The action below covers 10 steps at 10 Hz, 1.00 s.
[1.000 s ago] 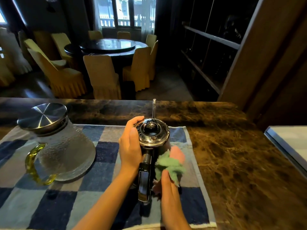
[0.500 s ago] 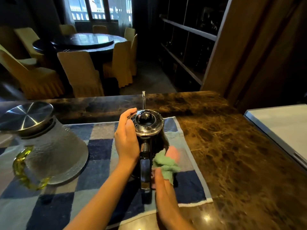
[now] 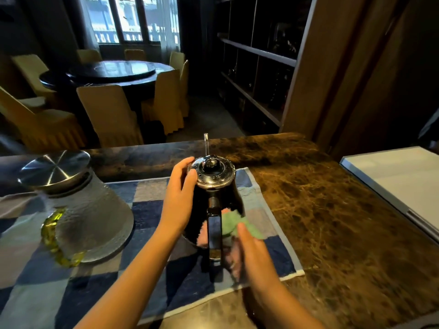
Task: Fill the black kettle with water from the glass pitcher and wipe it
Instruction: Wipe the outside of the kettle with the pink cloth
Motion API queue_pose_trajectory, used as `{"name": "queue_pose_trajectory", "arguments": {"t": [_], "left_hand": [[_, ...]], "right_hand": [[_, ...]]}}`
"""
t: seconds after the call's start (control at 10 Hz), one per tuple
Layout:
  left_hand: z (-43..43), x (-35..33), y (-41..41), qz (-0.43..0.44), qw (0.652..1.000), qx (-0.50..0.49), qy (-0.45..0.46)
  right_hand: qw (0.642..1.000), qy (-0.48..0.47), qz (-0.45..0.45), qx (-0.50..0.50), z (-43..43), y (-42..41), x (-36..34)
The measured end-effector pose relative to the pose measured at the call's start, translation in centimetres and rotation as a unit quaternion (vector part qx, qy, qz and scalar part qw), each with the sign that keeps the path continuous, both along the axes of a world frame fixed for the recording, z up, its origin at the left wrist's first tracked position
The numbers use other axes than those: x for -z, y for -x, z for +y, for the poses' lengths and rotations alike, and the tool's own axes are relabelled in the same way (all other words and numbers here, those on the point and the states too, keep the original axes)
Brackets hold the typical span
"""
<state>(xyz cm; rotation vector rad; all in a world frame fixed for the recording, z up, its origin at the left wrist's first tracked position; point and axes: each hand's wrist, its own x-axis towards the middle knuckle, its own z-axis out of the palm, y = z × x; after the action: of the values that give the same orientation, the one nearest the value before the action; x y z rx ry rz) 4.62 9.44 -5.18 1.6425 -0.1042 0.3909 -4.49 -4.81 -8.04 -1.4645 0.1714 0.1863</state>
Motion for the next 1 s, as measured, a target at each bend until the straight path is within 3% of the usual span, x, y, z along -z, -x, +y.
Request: {"name": "queue_pose_trajectory", "arguments": {"t": [0.1,0.2,0.3,0.4,0.5,0.6,0.7,0.8,0.9,1.0], "left_hand": [[1.9,-0.3,2.5,-0.039,0.997,-0.060,-0.033],[3.1,-2.3,4.5,-0.086,0.993,-0.074,-0.015],[3.1,-5.5,5.6,-0.068,0.990,0.087,0.085],[3.9,-7.0,6.7,-0.010,0.948,0.283,0.146],[5.4,-7.1,6.4,0.038,0.947,0.270,0.168],[7.0,-6.3,5.9,0.089,0.971,0.200,0.100],[8.2,-4.3,7.0,0.152,0.961,0.194,0.128],[8.5,-1.3,6.9,0.250,0.938,0.096,0.220],[7.5,-0.6,6.0,0.177,0.979,-0.096,-0.018],[6.1,-0.1,4.4,0.224,0.970,-0.061,0.075]], "right_hand": [[0.995,-0.064,-0.072,0.037,-2.0,-1.6,-2.8],[0.985,-0.063,-0.160,-0.020,-2.3,-3.1,-7.1],[0.961,-0.059,-0.235,-0.136,0.0,-3.8,-11.5],[0.916,0.065,-0.343,-0.198,3.4,-4.5,-14.6],[0.873,0.208,-0.383,-0.219,5.7,-5.5,-15.2],[0.840,0.317,-0.370,-0.240,6.0,-6.8,-14.6],[0.801,0.431,-0.352,-0.221,4.8,-9.2,-13.9],[0.772,0.515,-0.332,-0.166,3.4,-11.3,-12.5],[0.825,0.460,-0.297,-0.140,3.2,-12.0,-10.5],[0.833,0.451,-0.307,-0.093,3.5,-12.5,-9.5]]}}
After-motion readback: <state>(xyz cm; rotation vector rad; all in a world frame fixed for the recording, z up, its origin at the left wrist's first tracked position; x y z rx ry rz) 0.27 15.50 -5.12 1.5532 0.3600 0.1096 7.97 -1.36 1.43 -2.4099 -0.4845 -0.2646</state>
